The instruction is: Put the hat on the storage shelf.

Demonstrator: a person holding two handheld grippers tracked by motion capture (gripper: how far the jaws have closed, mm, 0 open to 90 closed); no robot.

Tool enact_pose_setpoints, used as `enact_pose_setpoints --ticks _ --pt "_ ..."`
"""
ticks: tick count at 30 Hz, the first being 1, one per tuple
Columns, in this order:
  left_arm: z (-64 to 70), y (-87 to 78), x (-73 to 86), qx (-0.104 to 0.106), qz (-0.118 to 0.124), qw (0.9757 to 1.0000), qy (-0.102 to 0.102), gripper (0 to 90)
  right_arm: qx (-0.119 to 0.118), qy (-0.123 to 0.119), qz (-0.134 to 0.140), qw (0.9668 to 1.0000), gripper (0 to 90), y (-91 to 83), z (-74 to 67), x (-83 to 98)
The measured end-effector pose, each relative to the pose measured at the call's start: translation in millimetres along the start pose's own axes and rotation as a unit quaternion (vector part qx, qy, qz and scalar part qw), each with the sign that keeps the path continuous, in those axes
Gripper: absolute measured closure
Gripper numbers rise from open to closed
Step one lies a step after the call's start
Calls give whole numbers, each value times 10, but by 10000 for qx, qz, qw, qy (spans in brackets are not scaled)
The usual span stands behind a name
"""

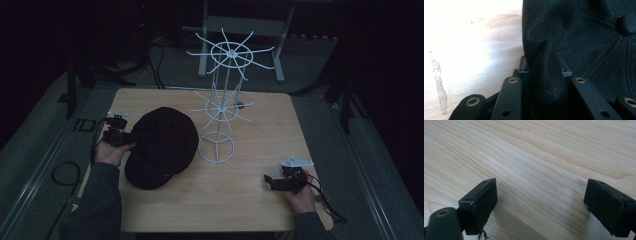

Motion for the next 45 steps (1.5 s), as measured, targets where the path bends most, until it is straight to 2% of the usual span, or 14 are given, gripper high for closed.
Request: enact_pose_setpoints --ticks 15,28,45 --pt "17 -250 -52 167 448 9988 -44 737 -1 1 1 10000 114 0 0 0" --pt "28 -431 -96 310 785 9964 -83 735 0 0 0 10000 114 0 0 0" --pt "69 -608 -162 336 1035 9941 45 734 2 -4 5 10000 114 0 1 0"
Point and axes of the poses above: each handheld gripper's, and its own axes: y roughly forward along the jaws, x roughly out of its underside, z roughly to its right, the point moved 4 cm from there along y, roughly forward along the jaws, and after that the axes turned 5 degrees about y, right-handed, at the moved point
